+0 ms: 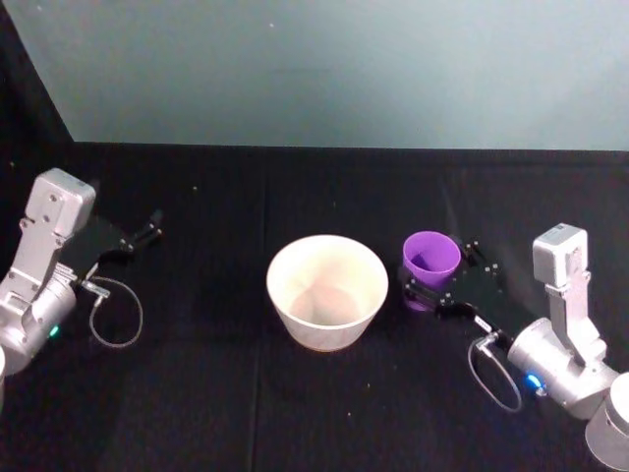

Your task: Pick up the cup and pour the mung beans from the cup into the bowl.

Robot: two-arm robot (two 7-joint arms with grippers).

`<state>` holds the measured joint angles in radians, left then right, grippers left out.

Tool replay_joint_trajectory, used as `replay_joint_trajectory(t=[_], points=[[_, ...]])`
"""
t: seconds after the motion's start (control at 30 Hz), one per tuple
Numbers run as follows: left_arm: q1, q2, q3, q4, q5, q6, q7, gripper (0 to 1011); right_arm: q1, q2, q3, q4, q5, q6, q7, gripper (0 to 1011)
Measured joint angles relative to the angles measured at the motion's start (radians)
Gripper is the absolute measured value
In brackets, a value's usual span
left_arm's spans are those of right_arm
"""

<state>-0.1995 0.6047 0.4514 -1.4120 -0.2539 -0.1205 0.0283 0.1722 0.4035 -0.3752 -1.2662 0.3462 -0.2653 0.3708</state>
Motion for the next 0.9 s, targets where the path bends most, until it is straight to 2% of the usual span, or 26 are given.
replay_joint_trajectory(t=[0.33, 0.77, 0.9], points=[[0.0, 0.0, 0.0, 0.0, 0.0, 0.0, 0.0, 1000, 0.025, -0.028, 0.014, 0.032, 0.003, 0.0, 0.037, 1000], [0.0, 0.0, 0.0, 0.0, 0.0, 0.0, 0.0, 1000, 0.023, -0.026, 0.013, 0.029, 0.003, 0.0, 0.034, 998], [0.0, 0.0, 0.0, 0.0, 0.0, 0.0, 0.0, 1000, 0.023, -0.025, 0.013, 0.028, 0.003, 0.0, 0.033, 931]])
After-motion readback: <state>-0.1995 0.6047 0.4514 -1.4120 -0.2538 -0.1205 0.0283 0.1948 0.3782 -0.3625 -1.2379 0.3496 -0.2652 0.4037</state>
